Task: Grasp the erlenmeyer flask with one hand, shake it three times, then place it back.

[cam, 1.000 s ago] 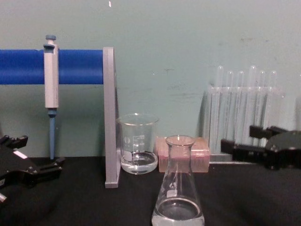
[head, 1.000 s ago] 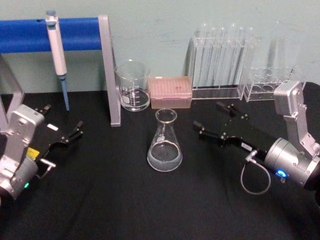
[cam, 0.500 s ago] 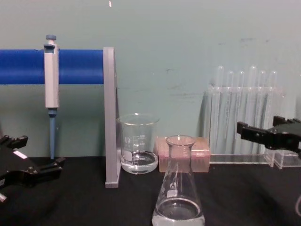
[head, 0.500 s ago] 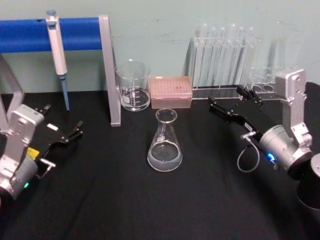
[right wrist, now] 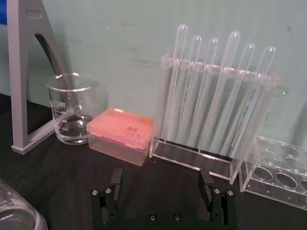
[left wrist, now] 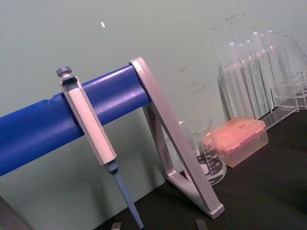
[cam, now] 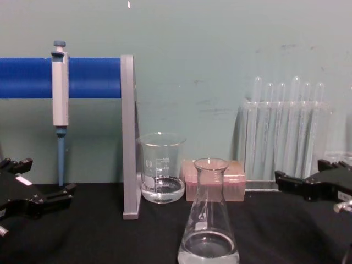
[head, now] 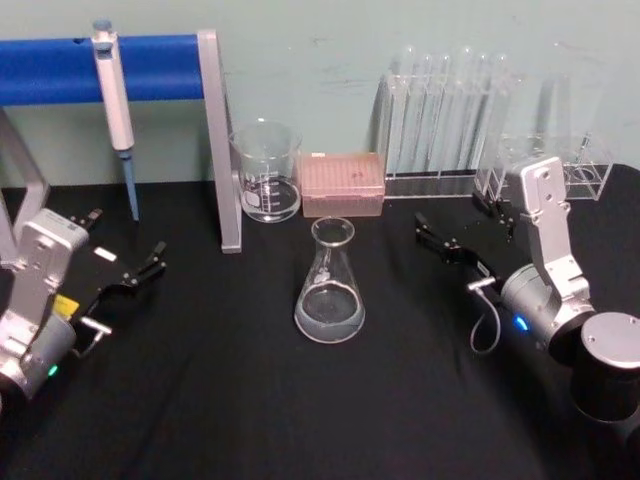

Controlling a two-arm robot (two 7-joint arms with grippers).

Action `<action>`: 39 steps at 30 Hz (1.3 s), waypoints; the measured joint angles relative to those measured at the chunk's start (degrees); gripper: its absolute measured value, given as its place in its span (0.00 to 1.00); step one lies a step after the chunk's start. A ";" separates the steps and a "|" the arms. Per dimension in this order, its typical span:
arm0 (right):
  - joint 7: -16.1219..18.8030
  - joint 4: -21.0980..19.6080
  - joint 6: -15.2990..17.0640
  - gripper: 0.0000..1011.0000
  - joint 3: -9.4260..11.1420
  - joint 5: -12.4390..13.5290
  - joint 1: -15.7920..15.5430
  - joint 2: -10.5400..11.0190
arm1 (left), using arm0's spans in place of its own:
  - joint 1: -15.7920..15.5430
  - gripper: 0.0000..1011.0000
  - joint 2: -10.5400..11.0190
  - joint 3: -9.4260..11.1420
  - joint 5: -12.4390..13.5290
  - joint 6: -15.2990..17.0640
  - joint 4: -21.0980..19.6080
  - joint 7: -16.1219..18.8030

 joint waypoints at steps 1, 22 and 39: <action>0.00 0.22 0.09 0.99 0.04 -0.31 -0.01 -0.14 | 0.00 0.99 0.00 0.00 0.00 0.00 0.00 0.00; 0.51 1.44 -0.07 0.99 1.22 -4.65 -0.95 -1.30 | 0.00 0.99 0.00 0.00 0.00 0.00 0.00 0.00; 0.71 1.44 -0.05 0.99 1.41 -5.18 -1.02 -1.47 | 0.00 0.99 0.00 0.00 0.00 0.00 0.00 0.00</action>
